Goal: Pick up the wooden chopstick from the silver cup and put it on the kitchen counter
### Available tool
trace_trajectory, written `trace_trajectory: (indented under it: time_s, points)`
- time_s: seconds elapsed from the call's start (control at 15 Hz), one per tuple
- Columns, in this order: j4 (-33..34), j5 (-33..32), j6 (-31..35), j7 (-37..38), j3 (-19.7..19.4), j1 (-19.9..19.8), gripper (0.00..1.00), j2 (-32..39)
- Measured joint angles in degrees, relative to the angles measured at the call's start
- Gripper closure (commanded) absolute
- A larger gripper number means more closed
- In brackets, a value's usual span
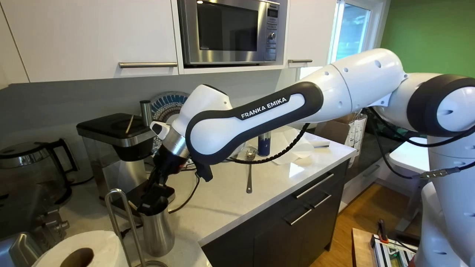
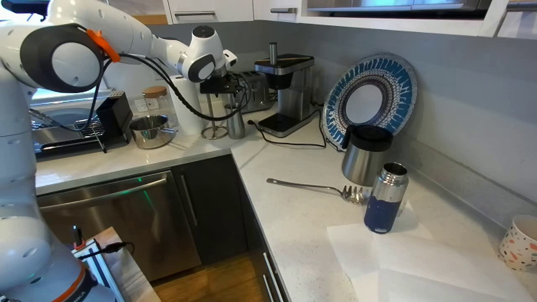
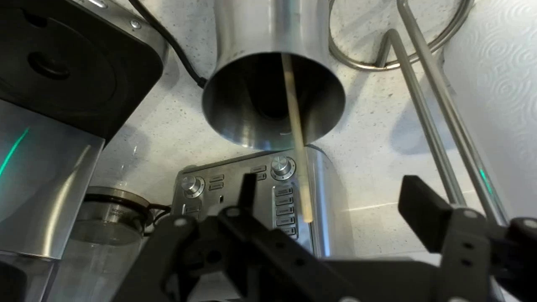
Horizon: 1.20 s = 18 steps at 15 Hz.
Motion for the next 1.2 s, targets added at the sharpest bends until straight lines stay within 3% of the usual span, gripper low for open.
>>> trace_trajectory:
  time_s: [0.27,0.4,0.93,1.07,1.2]
  points:
    - [1.65,0.98,0.00,-4.50,1.14,-0.92,0.62,1.88]
    - [2.40,1.22,0.00,-5.94,1.58,-1.22,0.58,2.68]
    - [4.43,2.95,0.00,-10.55,2.92,-2.25,0.63,4.77]
    - [4.90,3.14,0.00,-11.49,3.17,-2.50,0.87,5.29]
    - [5.44,3.57,0.00,-12.33,3.51,-2.80,0.98,5.89]
